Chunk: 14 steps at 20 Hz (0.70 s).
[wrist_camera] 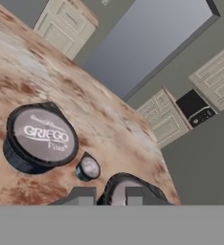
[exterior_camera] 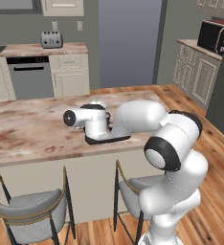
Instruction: Stack the yogurt containers by placing the smaller containers on top of the larger containers.
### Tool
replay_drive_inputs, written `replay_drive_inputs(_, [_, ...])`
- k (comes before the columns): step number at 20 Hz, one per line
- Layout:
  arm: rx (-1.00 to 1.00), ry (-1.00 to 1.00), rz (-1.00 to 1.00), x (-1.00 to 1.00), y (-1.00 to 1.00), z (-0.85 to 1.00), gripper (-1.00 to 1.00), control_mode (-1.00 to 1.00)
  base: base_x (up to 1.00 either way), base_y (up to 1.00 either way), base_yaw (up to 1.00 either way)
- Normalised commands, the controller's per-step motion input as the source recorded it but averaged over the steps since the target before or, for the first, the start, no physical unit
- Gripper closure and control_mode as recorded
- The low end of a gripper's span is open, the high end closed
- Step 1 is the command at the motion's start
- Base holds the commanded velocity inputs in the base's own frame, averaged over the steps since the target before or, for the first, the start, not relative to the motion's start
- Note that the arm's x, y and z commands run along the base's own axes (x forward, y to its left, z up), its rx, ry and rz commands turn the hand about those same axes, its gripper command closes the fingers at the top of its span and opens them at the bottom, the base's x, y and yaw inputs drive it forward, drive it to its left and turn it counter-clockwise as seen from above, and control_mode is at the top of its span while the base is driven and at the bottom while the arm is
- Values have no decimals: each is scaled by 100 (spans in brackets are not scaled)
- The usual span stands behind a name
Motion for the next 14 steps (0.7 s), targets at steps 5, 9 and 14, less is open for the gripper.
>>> replay_drive_inputs(5, [0,0,0,0,0,-10,100,-100,0,0,0])
replay_drive_inputs(9, [0,0,0,0,0,-9,100,-100,0,0,0])
replay_drive_inputs(14, [0,0,0,0,0,-6,100,-100,0,0,0])
